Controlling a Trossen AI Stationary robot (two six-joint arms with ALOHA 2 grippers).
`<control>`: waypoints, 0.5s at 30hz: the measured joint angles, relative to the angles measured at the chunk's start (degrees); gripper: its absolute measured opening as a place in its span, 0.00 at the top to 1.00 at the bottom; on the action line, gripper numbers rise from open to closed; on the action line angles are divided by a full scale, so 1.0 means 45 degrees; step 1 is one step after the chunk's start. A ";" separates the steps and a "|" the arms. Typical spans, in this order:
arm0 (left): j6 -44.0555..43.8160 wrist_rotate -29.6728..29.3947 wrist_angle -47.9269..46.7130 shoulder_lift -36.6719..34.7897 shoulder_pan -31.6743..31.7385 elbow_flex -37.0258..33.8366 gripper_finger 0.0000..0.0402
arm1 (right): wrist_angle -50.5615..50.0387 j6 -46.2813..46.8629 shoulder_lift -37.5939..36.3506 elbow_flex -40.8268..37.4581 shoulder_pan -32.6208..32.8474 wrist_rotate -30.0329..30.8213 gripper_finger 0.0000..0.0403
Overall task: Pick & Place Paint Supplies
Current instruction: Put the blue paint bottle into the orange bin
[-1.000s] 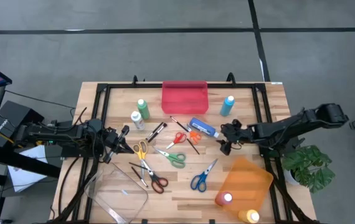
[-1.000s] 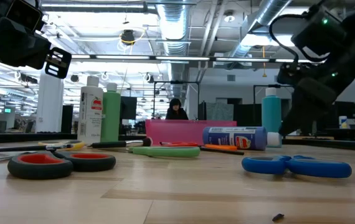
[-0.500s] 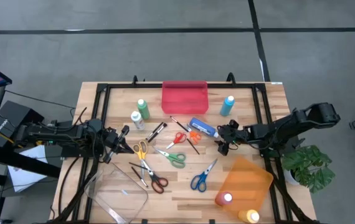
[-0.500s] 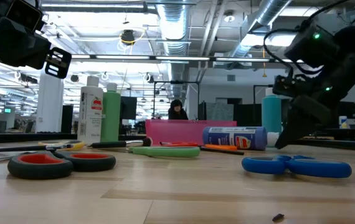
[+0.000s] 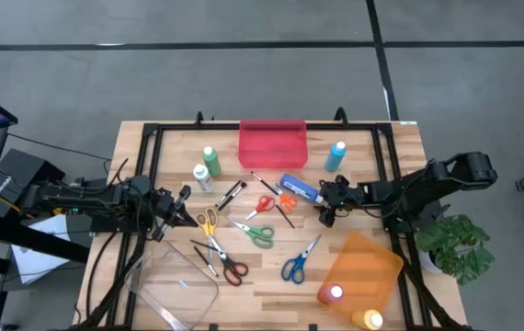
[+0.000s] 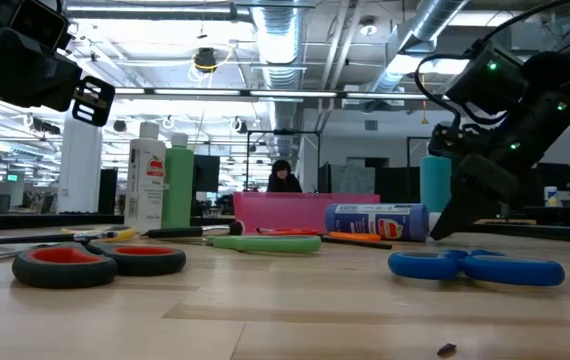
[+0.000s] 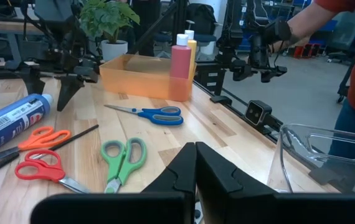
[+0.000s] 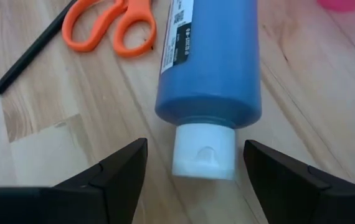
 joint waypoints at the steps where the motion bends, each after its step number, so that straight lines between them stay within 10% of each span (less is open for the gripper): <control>1: 0.0000 0.0005 0.0000 0.0000 0.0005 0.0000 1.00 | -0.0018 -0.0004 0.0000 0.0000 0.0000 0.0000 0.36; 15: 0.0000 0.0005 0.0005 -0.0005 0.0002 0.0000 1.00 | -0.0021 -0.0019 -0.0140 0.0000 0.0034 -0.0239 0.59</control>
